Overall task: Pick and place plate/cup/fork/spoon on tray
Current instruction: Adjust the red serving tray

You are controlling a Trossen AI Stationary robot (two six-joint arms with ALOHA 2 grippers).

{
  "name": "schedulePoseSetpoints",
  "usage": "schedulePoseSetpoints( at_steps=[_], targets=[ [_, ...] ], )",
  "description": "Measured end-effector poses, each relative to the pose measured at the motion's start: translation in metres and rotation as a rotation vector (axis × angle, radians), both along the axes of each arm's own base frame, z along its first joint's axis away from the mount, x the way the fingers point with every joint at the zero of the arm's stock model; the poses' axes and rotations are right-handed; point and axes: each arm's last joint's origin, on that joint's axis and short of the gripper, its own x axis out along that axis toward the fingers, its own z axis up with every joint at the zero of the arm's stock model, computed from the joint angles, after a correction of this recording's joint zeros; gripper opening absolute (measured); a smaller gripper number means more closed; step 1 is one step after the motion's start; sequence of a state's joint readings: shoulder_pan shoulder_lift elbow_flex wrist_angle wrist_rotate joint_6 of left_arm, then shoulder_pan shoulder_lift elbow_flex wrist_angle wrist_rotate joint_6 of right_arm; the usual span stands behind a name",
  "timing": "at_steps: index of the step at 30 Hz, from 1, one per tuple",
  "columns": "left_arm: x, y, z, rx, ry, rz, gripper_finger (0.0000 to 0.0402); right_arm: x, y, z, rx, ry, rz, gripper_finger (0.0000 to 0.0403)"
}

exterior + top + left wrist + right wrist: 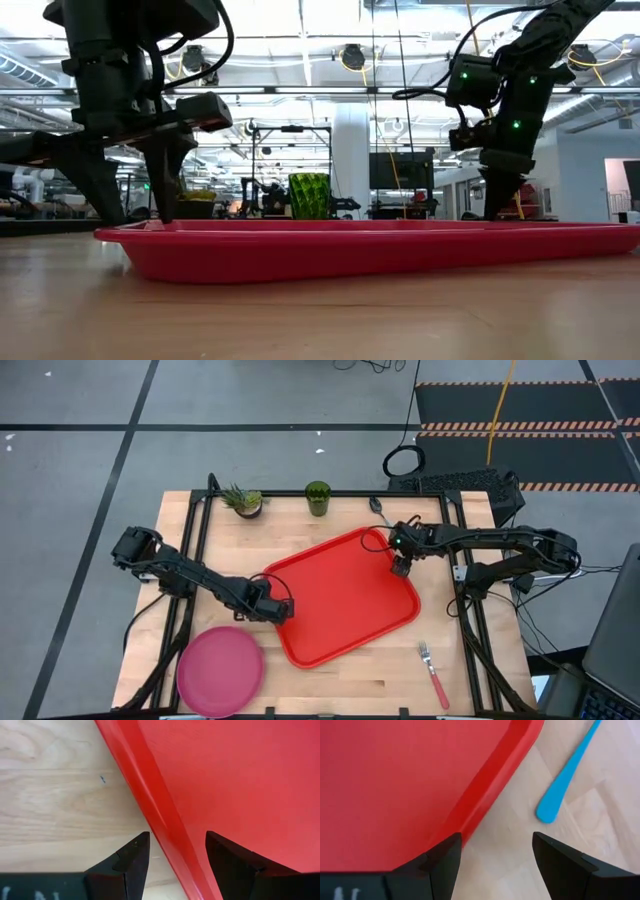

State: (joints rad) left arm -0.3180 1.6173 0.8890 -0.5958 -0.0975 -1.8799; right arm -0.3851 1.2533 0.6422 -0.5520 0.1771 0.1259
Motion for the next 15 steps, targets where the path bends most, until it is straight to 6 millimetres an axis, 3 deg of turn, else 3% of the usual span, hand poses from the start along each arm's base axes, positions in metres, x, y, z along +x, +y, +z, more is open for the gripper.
schedulePoseSetpoints(
  at_steps=[15],
  targets=[
    [-0.003,0.010,-0.001,0.066,0.067,-0.127,0.0195,0.000,0.002,-0.001,0.073,-0.032,-0.077,0.0238]
  ],
)
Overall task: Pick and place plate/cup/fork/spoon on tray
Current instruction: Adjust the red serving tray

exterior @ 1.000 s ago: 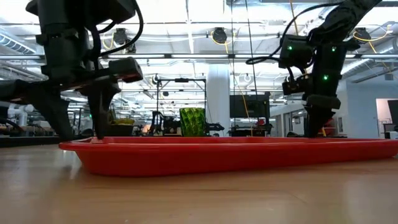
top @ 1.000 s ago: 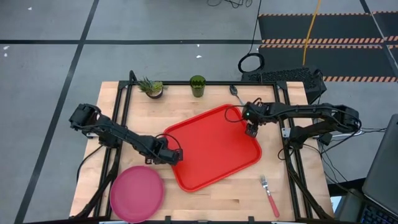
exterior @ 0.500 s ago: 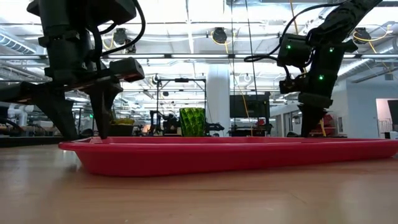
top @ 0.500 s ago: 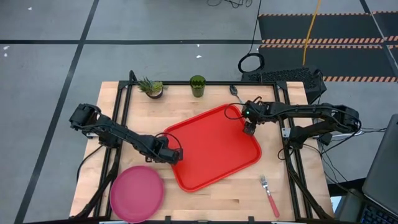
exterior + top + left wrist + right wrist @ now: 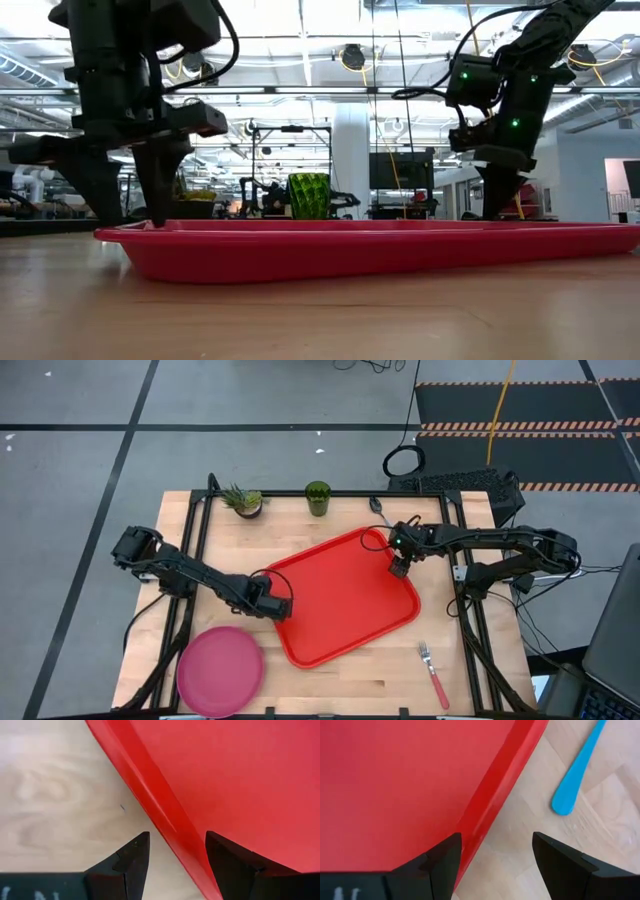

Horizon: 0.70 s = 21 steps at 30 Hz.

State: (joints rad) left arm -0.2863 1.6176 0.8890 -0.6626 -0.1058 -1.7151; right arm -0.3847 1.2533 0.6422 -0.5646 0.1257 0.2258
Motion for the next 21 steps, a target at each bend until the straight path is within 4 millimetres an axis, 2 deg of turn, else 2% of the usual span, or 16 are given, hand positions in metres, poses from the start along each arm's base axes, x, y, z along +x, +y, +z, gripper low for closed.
schedulePoseSetpoints(
  at_steps=[6,10,16,21],
  targets=[
    [-0.003,0.004,0.000,0.078,0.027,-0.069,0.0195,-0.006,0.005,-0.008,0.026,0.030,-0.030,0.0238],
    [0.001,0.000,0.001,0.098,-0.023,-0.094,0.0195,-0.013,0.011,-0.020,0.067,0.041,-0.037,0.0238],
    [0.004,-0.006,0.002,0.123,-0.087,-0.098,0.0195,-0.014,0.013,-0.022,0.074,0.040,-0.068,0.0238],
    [0.000,0.005,0.000,0.154,-0.008,-0.122,0.0195,-0.014,0.013,-0.022,0.087,0.028,-0.106,0.0227]
  ],
)
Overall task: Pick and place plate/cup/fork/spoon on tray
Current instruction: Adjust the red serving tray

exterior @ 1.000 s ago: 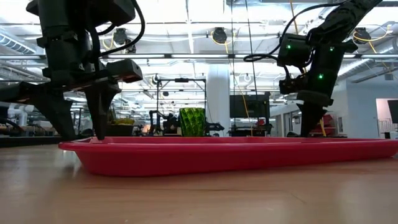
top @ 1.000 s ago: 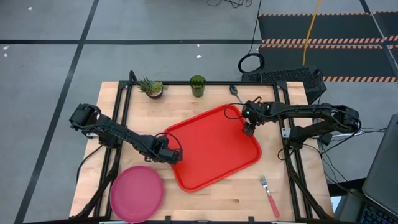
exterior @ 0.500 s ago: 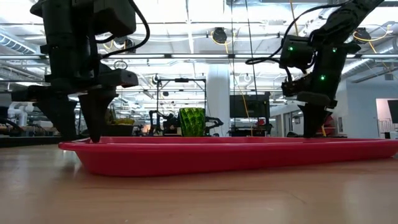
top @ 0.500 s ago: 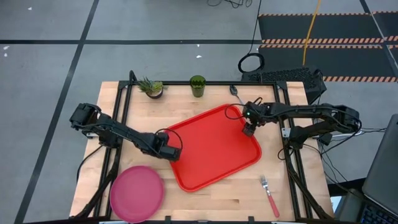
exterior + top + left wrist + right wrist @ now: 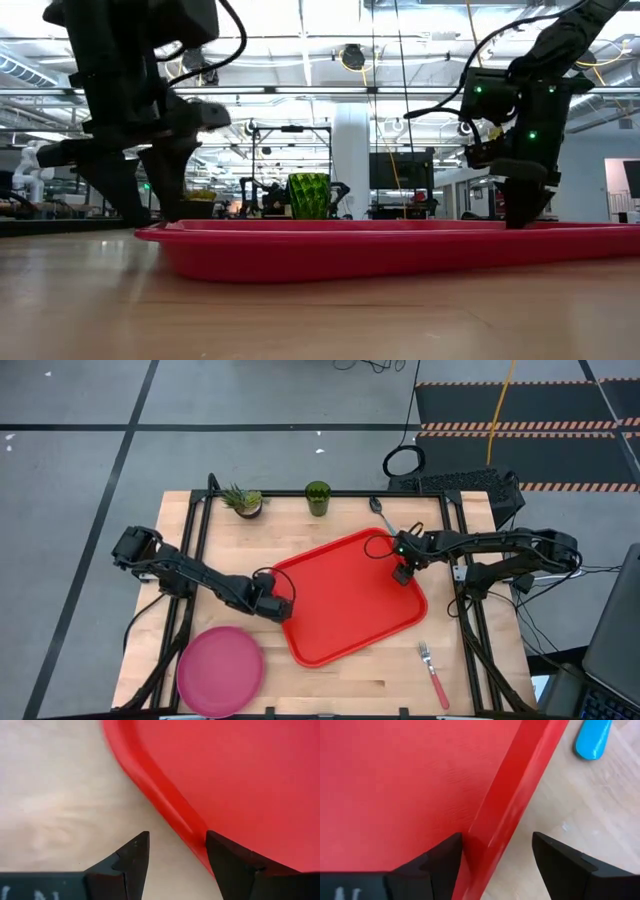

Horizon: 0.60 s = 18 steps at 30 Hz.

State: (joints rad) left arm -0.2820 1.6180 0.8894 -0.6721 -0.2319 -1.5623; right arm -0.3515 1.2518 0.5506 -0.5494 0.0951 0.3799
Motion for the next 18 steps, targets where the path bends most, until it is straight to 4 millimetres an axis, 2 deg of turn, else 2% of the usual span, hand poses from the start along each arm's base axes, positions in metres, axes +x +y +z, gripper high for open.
schedulePoseSetpoints(
  at_steps=[4,8,14,18],
  targets=[
    [-0.004,0.014,-0.001,0.013,0.089,-0.018,0.0195,0.001,0.001,0.000,0.047,-0.022,-0.017,0.0190],
    [-0.002,0.026,-0.001,0.012,0.110,-0.043,0.0181,0.002,0.005,0.000,0.068,-0.034,-0.070,0.0131],
    [0.000,0.041,-0.001,0.038,0.127,-0.102,0.0103,0.004,0.010,0.000,0.092,-0.056,-0.183,0.0046],
    [0.001,0.053,0.000,0.071,0.150,-0.159,0.0052,0.004,0.012,0.000,0.108,-0.062,-0.243,0.0042]
  ],
)
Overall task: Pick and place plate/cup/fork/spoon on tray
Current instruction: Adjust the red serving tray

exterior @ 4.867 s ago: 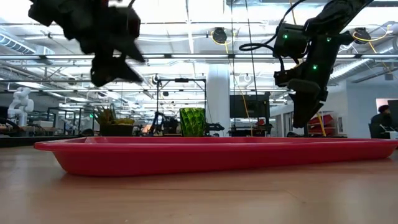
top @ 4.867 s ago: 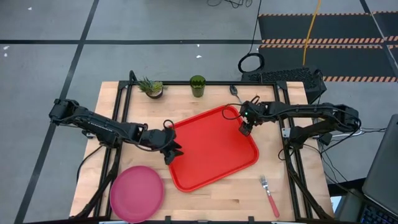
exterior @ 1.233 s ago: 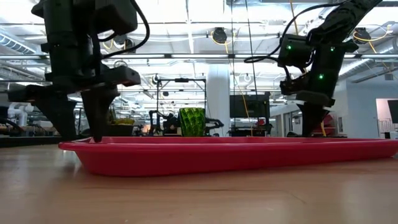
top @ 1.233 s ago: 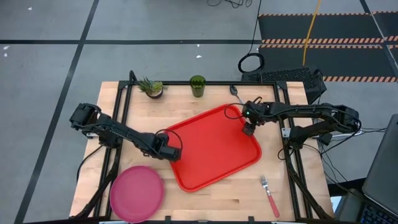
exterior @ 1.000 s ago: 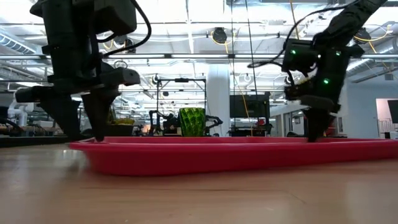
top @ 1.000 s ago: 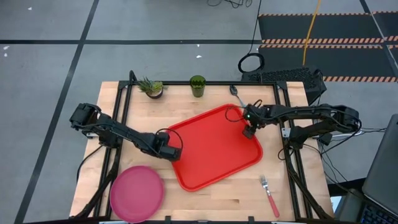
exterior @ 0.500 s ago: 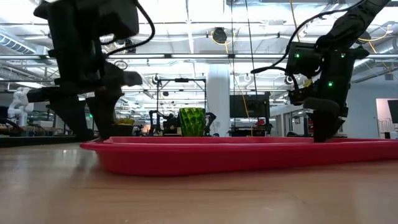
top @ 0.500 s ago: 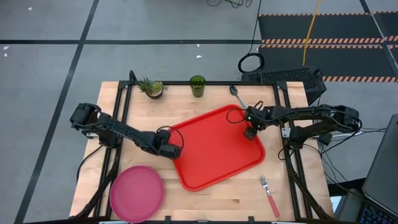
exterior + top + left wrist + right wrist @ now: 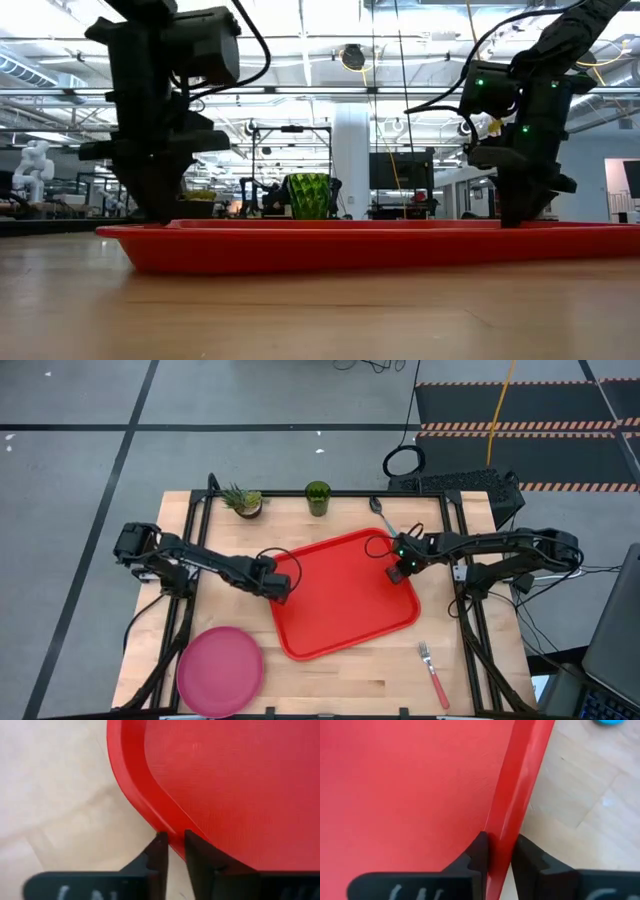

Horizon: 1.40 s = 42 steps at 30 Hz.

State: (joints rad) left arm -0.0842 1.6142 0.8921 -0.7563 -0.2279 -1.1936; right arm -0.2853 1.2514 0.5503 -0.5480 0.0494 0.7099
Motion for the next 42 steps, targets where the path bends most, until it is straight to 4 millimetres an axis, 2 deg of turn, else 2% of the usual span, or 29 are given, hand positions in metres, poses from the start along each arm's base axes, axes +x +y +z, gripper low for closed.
schedulePoseSetpoints(
  at_steps=[7,18,26,34,42],
  targets=[
    [0.002,0.021,-0.001,0.073,0.014,-0.063,0.0004,0.002,0.012,0.000,0.028,-0.008,-0.078,0.0047],
    [0.019,0.031,0.002,0.119,-0.115,-0.186,0.0005,0.006,0.039,0.000,0.051,-0.017,-0.158,0.0032],
    [0.021,0.040,0.003,0.149,-0.118,-0.226,0.0018,0.004,0.047,-0.001,0.027,-0.023,-0.301,0.0032],
    [0.026,0.047,0.006,0.273,-0.124,-0.323,0.0021,0.000,0.051,-0.001,0.005,-0.024,-0.471,0.0032],
    [0.028,0.048,0.007,0.293,-0.122,-0.381,0.0021,-0.001,0.057,-0.002,0.037,-0.015,-0.497,0.0032]
  ],
)
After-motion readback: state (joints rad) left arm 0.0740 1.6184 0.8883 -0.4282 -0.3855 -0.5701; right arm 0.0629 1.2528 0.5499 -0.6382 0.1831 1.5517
